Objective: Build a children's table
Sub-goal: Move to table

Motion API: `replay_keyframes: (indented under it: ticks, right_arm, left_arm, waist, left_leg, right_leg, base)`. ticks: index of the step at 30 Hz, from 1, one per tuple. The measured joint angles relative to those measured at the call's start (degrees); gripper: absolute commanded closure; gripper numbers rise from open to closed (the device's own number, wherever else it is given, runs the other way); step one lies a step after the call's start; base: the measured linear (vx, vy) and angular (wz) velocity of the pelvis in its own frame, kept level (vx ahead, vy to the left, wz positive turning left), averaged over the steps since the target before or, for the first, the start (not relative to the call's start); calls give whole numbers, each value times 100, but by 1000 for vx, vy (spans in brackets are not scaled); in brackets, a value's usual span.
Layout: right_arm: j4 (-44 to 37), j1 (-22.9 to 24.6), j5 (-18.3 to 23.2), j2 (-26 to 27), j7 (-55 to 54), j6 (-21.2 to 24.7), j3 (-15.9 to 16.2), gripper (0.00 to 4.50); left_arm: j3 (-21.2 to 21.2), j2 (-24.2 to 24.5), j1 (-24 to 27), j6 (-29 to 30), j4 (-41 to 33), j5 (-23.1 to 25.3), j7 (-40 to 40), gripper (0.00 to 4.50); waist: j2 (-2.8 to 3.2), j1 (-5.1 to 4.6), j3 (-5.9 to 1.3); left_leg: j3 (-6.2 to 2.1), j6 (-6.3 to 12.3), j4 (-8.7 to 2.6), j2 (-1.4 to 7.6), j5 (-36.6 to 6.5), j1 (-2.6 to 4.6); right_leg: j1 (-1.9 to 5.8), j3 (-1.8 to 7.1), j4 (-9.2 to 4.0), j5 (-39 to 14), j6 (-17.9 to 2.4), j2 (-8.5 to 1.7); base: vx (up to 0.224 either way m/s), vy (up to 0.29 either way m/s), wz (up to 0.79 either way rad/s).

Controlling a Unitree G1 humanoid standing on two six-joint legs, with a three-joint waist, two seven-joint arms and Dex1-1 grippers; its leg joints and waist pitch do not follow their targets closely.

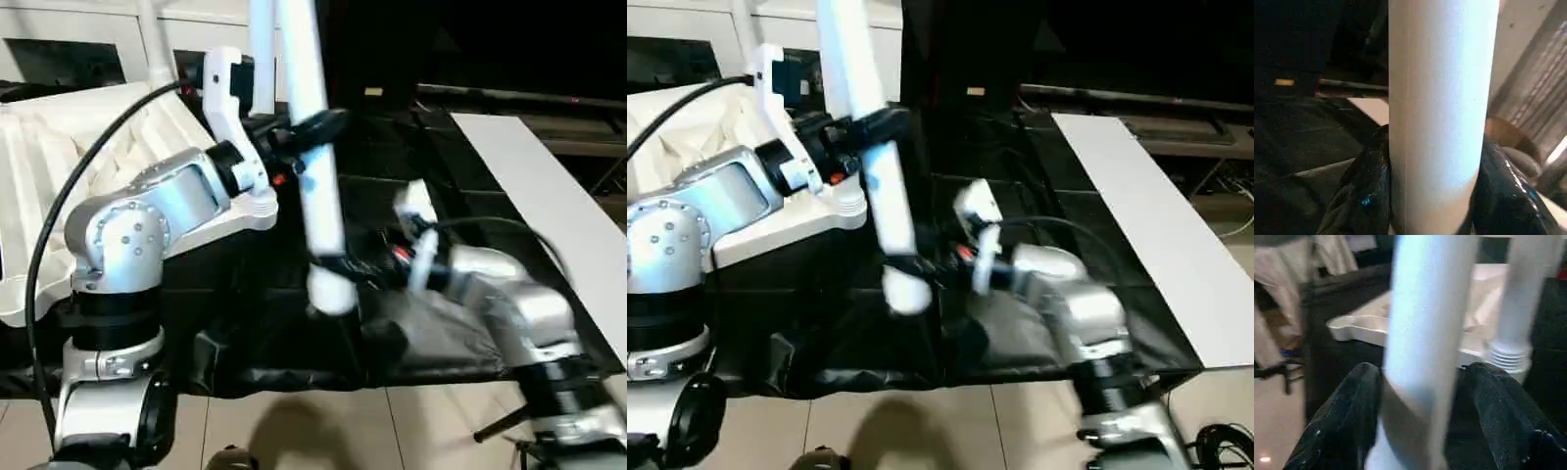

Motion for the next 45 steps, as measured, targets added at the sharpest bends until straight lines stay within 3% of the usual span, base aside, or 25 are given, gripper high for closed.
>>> replay_keyframes:
  ticks: [3,10,19,32,45]
  right_arm:
    - [61,-149,-223,87,-407,159,76,94]
    - [106,-190,-247,168,-646,563,93,85]
    - [277,-325,-308,167,-632,655,167,85]
    - [431,-350,-259,105,-206,765,307,200]
    - [429,-349,-249,75,80,767,343,262]
  left_arm:
    - [-23,9,0,-89,27,182,73,276]
    - [-84,-17,0,-123,108,300,104,276]
    - [-144,-3,0,-200,181,399,-31,277]
    - [-287,59,0,-203,183,397,-412,277]
    - [-488,205,2,-201,45,410,-714,277]
  waist:
    - [-1,-22,0]
    - [0,-15,0]
    - [0,-17,0]
    - [-1,-15,0]
    - [-3,-12,1]
  left_leg:
    - [0,-6,-1,0,3,2]
    - [-1,-8,-3,0,4,0]
    - [-1,-9,-3,0,5,0]
    - [-1,-9,-3,0,5,0]
    - [-1,-9,-3,0,5,0]
  right_leg:
    - [0,0,1,3,3,0]
    - [-1,0,-1,3,3,0]
    - [-1,0,-1,5,4,1]
    - [-1,0,-1,5,4,1]
    - [-1,0,-1,5,3,1]
  base:
    - [0,0,0]
    - [0,0,0]
    - [0,0,0]
    - [0,0,0]
    - [0,0,0]
